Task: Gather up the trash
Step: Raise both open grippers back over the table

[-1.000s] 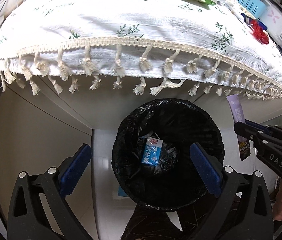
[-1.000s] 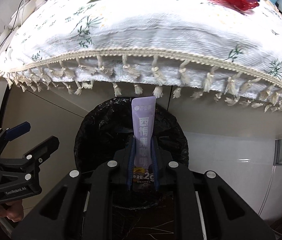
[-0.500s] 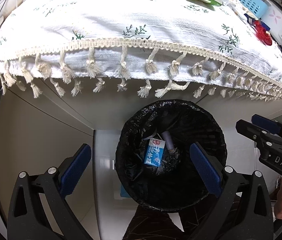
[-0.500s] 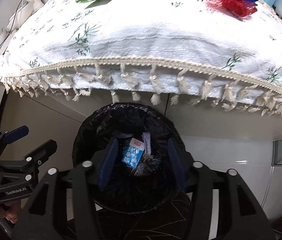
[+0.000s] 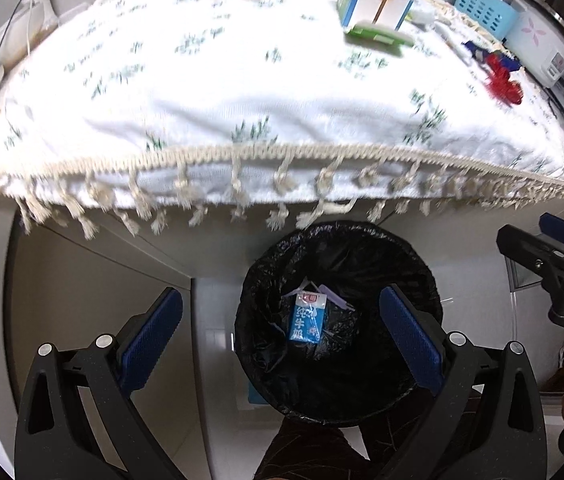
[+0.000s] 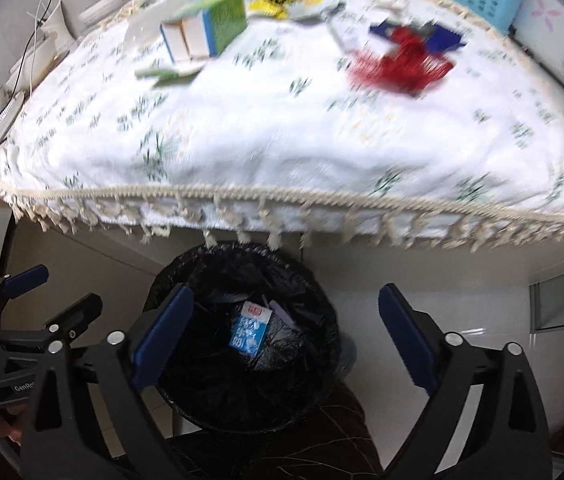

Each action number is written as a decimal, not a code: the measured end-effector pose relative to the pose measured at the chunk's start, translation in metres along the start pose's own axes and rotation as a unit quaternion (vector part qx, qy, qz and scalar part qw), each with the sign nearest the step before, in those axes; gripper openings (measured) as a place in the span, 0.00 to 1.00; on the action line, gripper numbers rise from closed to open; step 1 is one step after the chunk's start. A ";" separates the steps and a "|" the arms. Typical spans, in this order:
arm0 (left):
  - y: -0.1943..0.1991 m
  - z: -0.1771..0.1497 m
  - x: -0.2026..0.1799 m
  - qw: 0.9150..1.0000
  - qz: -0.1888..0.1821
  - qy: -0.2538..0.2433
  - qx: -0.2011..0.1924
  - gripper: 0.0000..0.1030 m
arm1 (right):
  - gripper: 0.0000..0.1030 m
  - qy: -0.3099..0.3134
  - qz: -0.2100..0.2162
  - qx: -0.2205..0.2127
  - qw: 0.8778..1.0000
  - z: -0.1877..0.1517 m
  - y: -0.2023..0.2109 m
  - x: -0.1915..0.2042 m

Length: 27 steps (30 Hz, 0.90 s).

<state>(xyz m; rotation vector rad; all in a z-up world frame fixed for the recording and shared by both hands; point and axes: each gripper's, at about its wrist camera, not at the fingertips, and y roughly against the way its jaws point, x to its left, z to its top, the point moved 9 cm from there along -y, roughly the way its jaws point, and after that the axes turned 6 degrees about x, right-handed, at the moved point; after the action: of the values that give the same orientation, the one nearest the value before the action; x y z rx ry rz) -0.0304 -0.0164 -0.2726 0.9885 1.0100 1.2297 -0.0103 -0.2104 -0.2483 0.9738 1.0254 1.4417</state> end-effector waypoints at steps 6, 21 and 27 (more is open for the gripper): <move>0.024 0.016 -0.008 1.000 -0.006 -0.006 -0.016 0.94 | 0.92 0.000 -0.008 -0.022 1.000 0.005 0.026 -0.008; 0.078 0.062 -0.032 0.998 -0.015 -0.018 -0.055 0.94 | 0.92 -0.017 -0.017 -0.078 0.997 0.042 0.090 -0.029; 0.095 0.090 -0.041 0.997 -0.024 -0.013 -0.074 0.94 | 0.92 -0.031 -0.017 -0.093 0.995 0.063 0.104 -0.046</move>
<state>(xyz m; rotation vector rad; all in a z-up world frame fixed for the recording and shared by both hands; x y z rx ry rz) 0.0293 -0.0533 -0.1548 0.8584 0.9039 1.2300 0.0241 -0.2569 -0.1320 0.8563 0.8420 1.4432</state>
